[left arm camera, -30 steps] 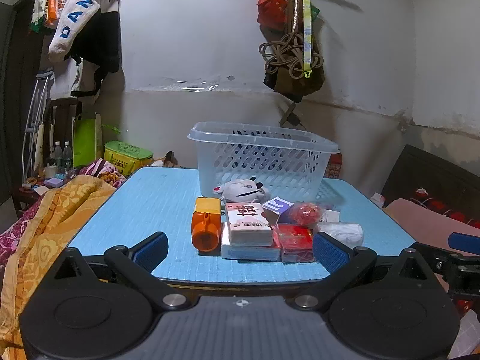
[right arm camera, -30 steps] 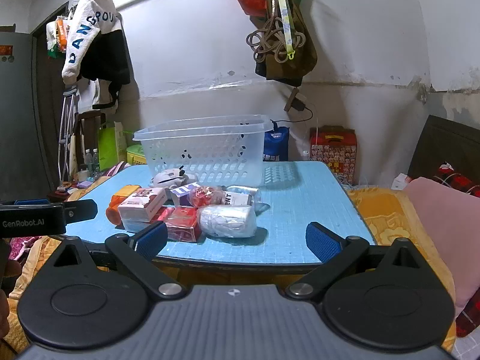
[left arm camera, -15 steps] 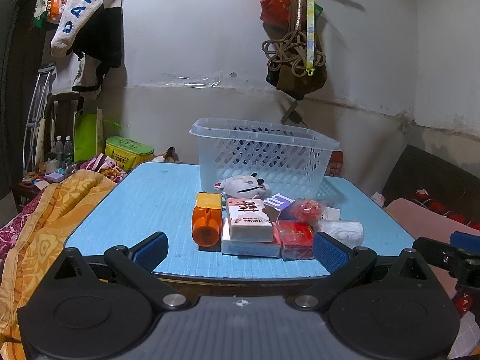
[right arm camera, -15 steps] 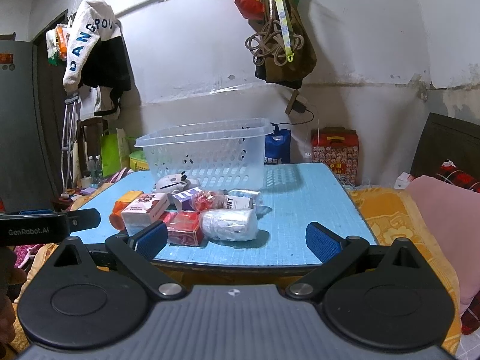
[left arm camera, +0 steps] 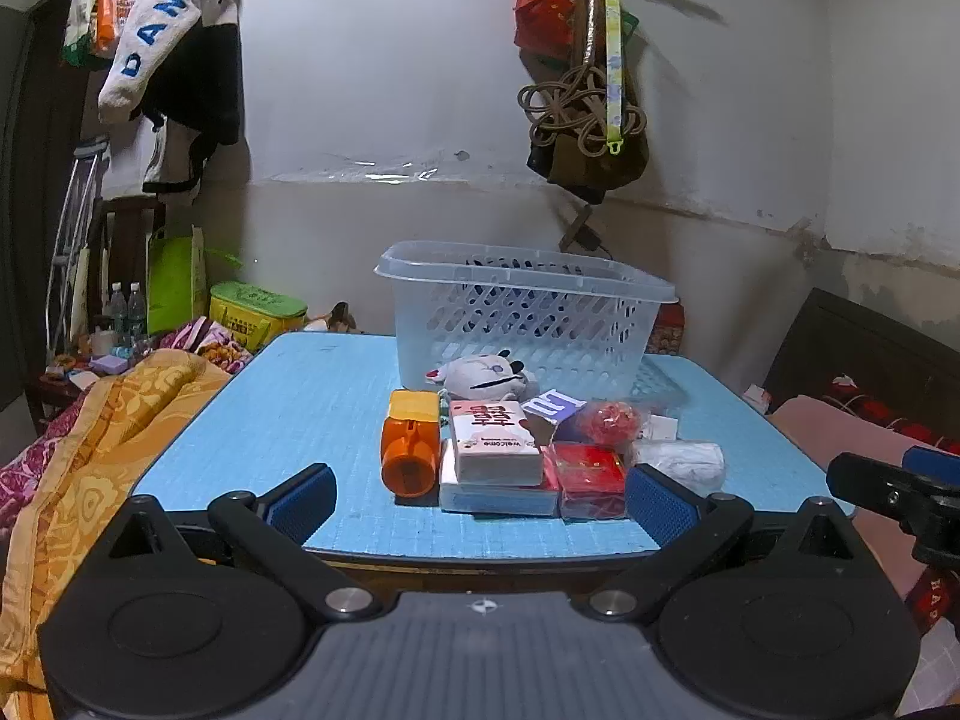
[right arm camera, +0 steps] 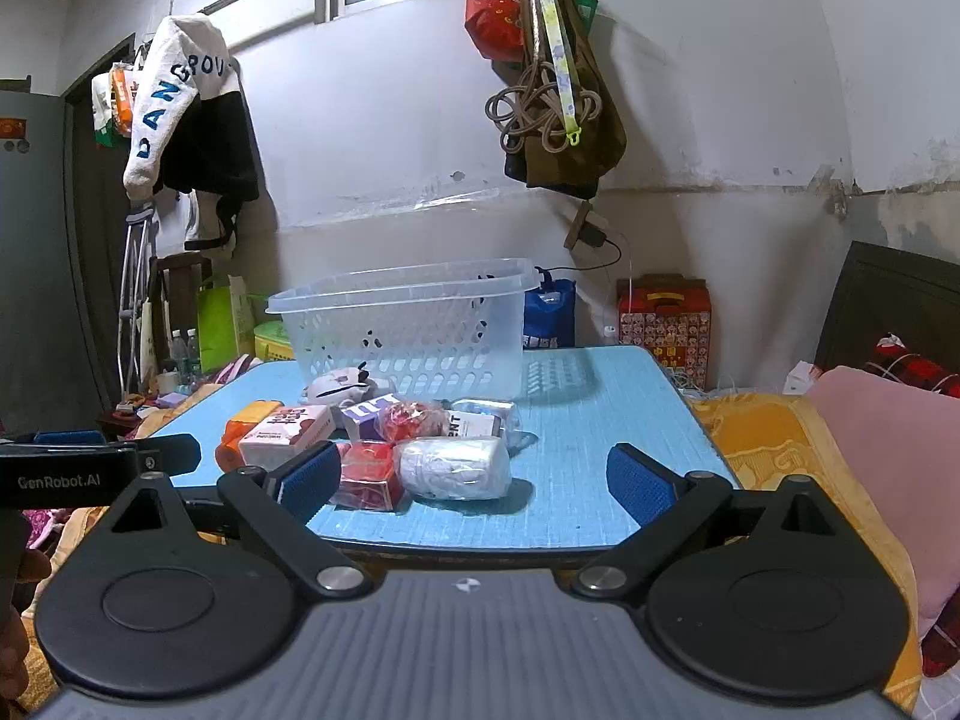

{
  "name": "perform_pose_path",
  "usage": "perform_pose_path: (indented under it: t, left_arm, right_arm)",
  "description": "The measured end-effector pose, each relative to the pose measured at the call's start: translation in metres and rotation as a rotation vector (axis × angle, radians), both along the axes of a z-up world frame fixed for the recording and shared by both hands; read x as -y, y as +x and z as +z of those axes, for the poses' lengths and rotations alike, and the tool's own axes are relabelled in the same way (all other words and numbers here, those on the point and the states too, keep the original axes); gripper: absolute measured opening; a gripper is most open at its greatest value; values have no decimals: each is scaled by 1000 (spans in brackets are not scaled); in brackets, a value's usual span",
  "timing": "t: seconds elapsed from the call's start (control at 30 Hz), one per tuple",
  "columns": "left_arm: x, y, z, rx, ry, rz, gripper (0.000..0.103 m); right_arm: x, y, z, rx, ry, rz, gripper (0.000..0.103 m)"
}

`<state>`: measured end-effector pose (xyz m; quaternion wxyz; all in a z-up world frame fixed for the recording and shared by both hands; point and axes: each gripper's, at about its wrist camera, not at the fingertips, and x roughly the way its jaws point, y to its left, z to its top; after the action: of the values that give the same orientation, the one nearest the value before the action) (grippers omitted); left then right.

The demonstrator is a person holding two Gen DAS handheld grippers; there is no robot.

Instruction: Organize objects

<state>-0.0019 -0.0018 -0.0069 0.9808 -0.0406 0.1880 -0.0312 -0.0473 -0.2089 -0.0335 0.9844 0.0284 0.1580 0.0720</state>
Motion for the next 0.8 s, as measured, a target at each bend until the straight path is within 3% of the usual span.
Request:
perform_pose_path:
  t: [0.43,0.8]
  left_arm:
    - [9,-2,-1,6,27,-36,103]
    - [6,-3,-4,-3,35,1,103]
  right_arm:
    - [1,0,-2,-11,2,-7,99]
    - [-2,0,-4,-18,-17,-12,102]
